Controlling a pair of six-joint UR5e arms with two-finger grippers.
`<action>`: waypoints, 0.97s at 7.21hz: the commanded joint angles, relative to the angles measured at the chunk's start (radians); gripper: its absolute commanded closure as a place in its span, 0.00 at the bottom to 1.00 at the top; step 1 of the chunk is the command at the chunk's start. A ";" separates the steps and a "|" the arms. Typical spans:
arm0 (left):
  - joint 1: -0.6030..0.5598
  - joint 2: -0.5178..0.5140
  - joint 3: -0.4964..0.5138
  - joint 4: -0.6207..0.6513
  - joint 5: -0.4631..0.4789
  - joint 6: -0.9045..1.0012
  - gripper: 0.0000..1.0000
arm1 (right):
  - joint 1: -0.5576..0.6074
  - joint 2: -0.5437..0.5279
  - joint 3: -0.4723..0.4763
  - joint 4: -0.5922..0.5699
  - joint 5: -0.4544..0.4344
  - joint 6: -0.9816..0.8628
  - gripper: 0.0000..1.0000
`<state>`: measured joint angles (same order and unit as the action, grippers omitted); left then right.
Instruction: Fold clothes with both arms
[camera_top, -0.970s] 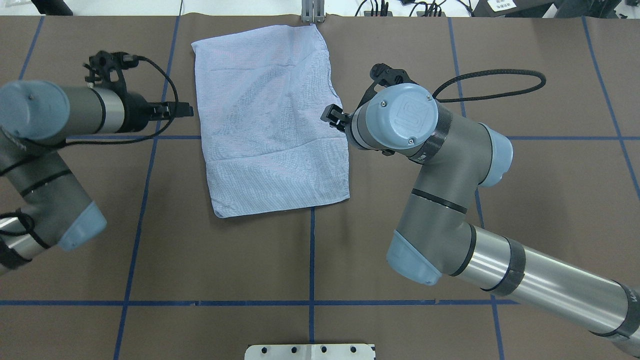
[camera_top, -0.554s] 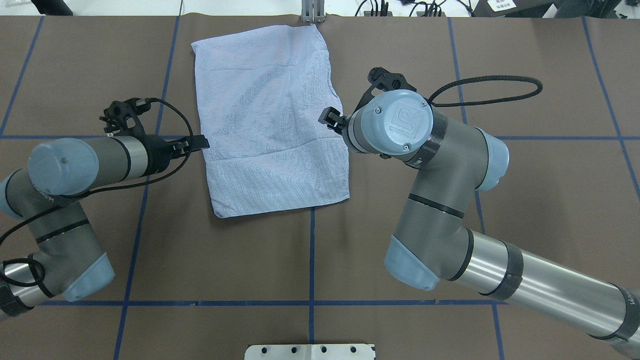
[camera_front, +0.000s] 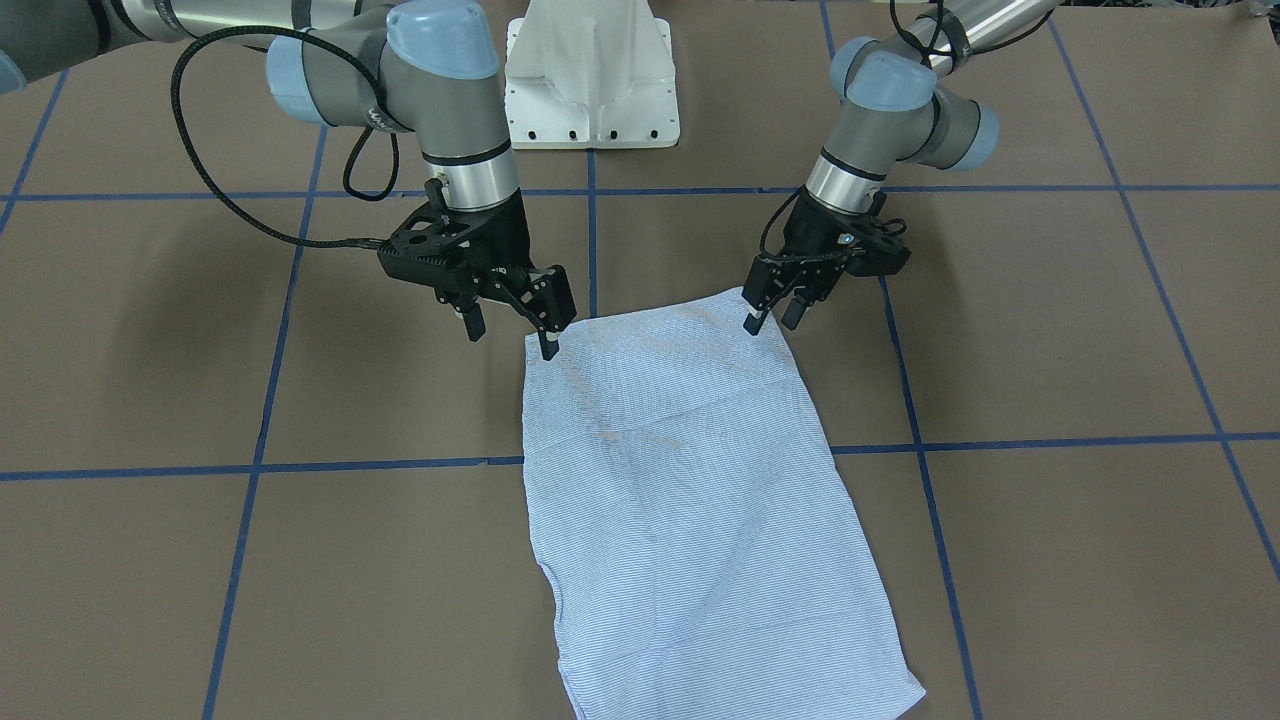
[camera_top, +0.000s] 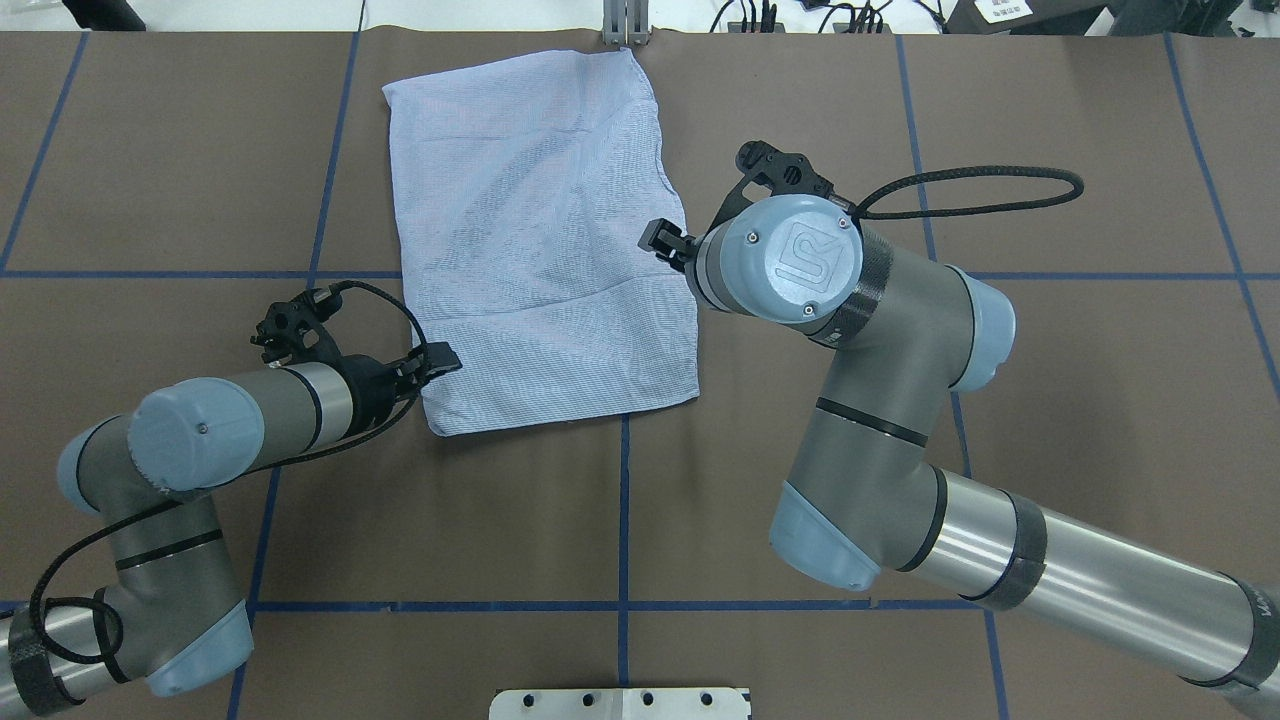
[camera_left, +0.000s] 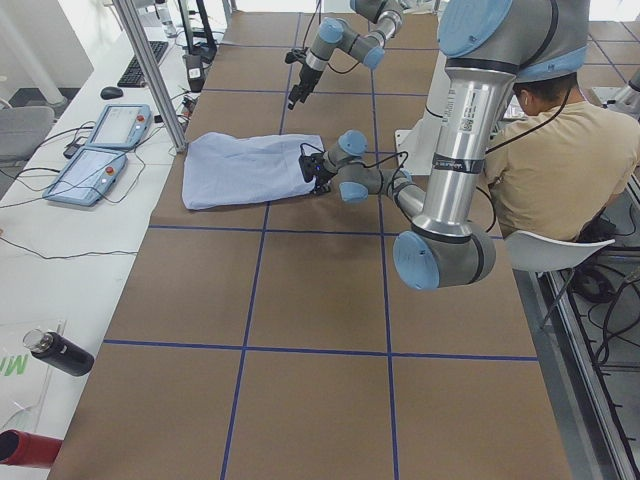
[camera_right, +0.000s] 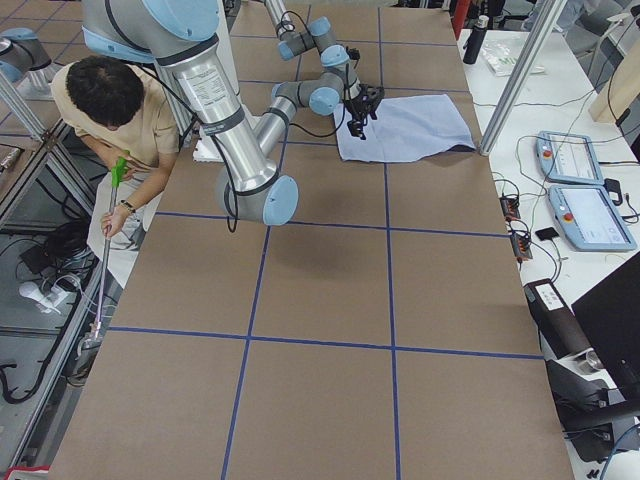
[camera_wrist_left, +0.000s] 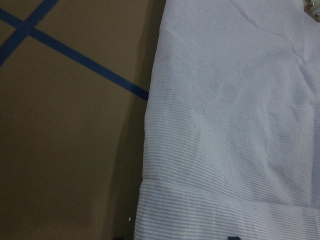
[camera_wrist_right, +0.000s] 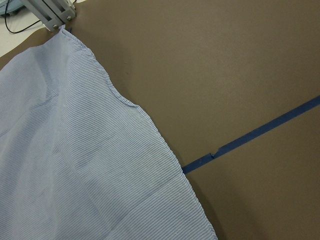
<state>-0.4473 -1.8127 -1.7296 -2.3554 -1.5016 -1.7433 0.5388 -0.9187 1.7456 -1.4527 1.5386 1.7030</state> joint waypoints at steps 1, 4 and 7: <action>0.022 0.001 -0.001 0.002 0.008 -0.005 0.26 | -0.005 -0.003 0.002 0.000 -0.005 -0.002 0.02; 0.047 0.003 -0.002 0.002 0.008 -0.005 0.28 | -0.016 -0.003 0.002 0.002 -0.017 -0.002 0.02; 0.048 0.003 -0.013 0.002 0.008 -0.039 0.98 | -0.028 -0.003 -0.001 0.003 -0.018 0.001 0.02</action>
<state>-0.3998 -1.8101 -1.7372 -2.3531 -1.4941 -1.7638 0.5195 -0.9229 1.7467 -1.4508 1.5214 1.7019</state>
